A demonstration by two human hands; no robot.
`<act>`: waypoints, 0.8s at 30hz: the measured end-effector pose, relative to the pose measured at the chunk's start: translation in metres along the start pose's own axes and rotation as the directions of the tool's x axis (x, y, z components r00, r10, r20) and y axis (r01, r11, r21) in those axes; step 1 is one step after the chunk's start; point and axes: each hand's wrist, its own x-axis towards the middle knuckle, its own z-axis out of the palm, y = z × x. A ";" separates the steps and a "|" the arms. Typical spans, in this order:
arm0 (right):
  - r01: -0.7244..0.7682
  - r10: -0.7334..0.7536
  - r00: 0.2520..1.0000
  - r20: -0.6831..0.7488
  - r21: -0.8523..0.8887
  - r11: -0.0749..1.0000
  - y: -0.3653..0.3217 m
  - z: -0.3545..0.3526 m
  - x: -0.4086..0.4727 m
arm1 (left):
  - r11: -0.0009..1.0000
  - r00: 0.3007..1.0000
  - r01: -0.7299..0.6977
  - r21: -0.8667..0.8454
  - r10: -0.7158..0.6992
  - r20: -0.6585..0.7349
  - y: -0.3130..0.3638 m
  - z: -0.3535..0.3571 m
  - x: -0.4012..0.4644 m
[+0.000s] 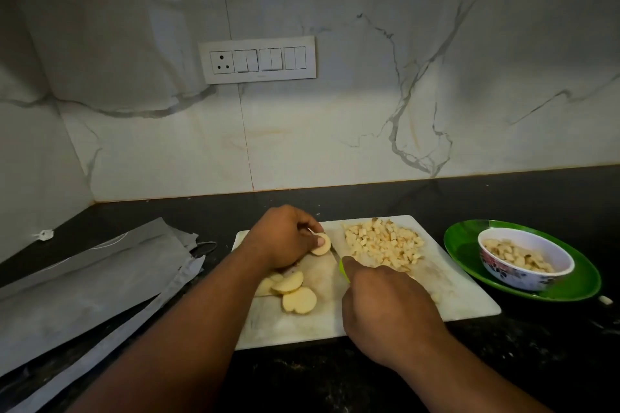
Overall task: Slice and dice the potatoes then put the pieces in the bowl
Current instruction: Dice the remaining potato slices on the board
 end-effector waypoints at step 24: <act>-0.013 0.011 0.999 -0.042 -0.041 0.999 -0.001 0.004 0.003 | 0.998 0.995 0.037 -0.057 -0.031 0.095 -0.009 -0.001 0.001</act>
